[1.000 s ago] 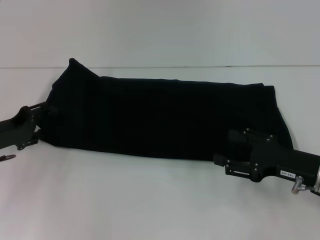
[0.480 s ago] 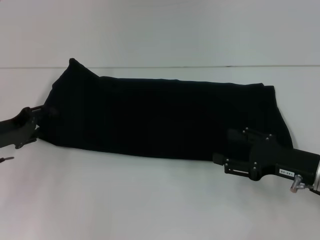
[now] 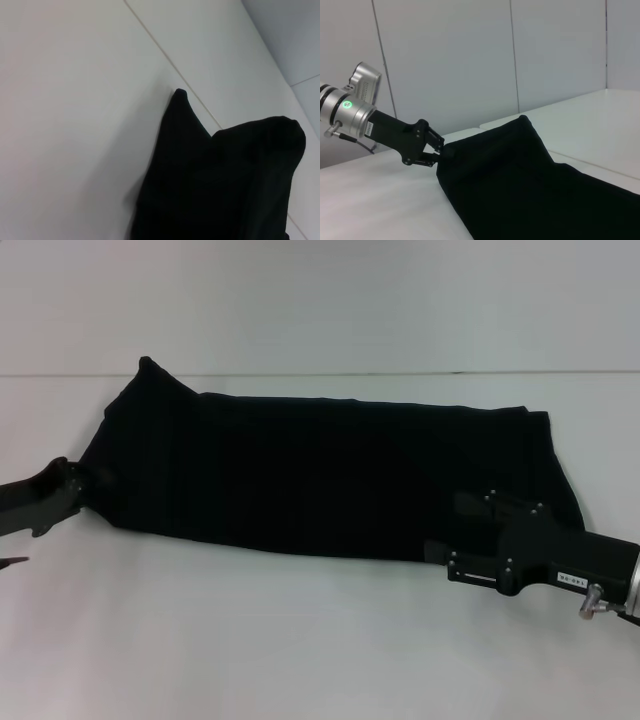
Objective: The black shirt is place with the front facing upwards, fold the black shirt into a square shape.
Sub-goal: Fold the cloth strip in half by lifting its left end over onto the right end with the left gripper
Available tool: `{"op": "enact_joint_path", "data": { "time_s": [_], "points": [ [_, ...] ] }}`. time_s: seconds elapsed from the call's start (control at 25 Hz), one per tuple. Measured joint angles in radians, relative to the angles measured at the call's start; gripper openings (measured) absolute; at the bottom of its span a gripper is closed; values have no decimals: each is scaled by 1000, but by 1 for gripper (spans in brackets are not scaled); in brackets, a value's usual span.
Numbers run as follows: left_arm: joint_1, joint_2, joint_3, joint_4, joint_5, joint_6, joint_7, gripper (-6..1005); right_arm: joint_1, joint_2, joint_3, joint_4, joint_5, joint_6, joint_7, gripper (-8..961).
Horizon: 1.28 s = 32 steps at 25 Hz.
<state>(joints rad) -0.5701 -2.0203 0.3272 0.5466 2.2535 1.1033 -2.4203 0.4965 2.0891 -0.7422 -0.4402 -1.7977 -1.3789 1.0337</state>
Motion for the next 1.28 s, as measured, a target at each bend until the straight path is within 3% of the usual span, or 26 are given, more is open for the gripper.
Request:
{"op": "enact_joint_path", "data": {
  "time_s": [0.12,0.36,0.72,1.28],
  "points": [
    [3,-1,-2,1,0,7,0,276,1,0,1,0,0,0,0,857],
    [6,-1,-4,1,-3,22,1,79,2,0,1,-1,0,0,0,857],
    [20,-3,-19,1,-7,88,-3,4,0,0,9,-1,2,-1,1,856],
    [132,-17,-191,25,-10,245,30,4,-10,-9,53,-9,5,-11,40,851]
  ]
}}
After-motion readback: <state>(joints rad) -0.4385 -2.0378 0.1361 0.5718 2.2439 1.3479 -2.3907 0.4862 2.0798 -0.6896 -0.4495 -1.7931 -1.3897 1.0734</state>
